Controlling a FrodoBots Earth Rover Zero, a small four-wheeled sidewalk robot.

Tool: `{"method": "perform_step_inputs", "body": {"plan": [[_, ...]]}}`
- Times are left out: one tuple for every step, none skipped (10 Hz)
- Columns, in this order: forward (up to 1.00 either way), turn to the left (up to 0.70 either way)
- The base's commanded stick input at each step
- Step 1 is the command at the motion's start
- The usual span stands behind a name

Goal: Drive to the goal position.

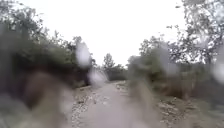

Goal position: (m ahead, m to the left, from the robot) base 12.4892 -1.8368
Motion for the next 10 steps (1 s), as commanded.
{"method": "perform_step_inputs", "body": {"plan": [[0.45,0.00],[0.45,0.00],[0.45,0.00],[0.45,0.00],[0.45,0.00],[0.45,0.00],[0.45,0.00],[0.45,0.00],[0.45,0.00],[0.45,0.00]]}}
